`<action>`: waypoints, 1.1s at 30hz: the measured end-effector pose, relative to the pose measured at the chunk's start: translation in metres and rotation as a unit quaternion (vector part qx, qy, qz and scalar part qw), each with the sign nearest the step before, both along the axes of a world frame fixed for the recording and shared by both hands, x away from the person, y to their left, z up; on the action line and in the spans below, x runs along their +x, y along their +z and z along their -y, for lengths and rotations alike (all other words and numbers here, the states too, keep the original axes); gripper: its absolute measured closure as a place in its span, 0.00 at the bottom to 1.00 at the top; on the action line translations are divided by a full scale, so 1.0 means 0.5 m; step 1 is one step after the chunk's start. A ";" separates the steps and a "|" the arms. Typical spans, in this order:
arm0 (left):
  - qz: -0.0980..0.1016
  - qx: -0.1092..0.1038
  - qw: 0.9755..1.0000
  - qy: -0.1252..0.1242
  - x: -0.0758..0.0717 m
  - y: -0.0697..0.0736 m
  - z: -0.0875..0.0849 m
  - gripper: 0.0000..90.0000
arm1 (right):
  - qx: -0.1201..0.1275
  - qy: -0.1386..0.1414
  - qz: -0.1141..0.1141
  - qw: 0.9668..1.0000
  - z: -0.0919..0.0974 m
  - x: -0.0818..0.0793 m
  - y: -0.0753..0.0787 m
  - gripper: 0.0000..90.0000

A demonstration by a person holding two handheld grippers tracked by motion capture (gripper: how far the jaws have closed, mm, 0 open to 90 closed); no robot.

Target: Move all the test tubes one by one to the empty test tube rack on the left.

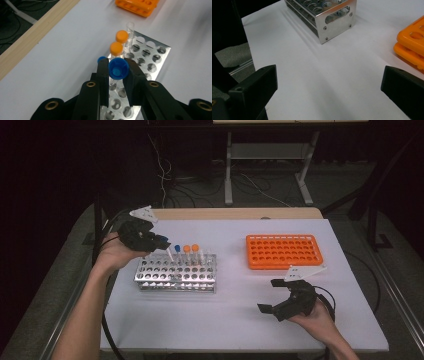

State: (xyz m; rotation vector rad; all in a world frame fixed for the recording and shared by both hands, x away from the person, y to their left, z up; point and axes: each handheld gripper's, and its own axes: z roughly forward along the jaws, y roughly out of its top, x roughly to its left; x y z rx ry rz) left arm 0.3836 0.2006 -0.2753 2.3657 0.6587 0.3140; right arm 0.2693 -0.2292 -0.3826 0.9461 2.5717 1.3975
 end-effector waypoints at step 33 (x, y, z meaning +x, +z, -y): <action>-0.063 -0.047 0.996 0.030 0.049 -0.076 0.003 0.64 | 0.002 -0.014 0.003 1.000 0.020 0.002 -0.009 0.00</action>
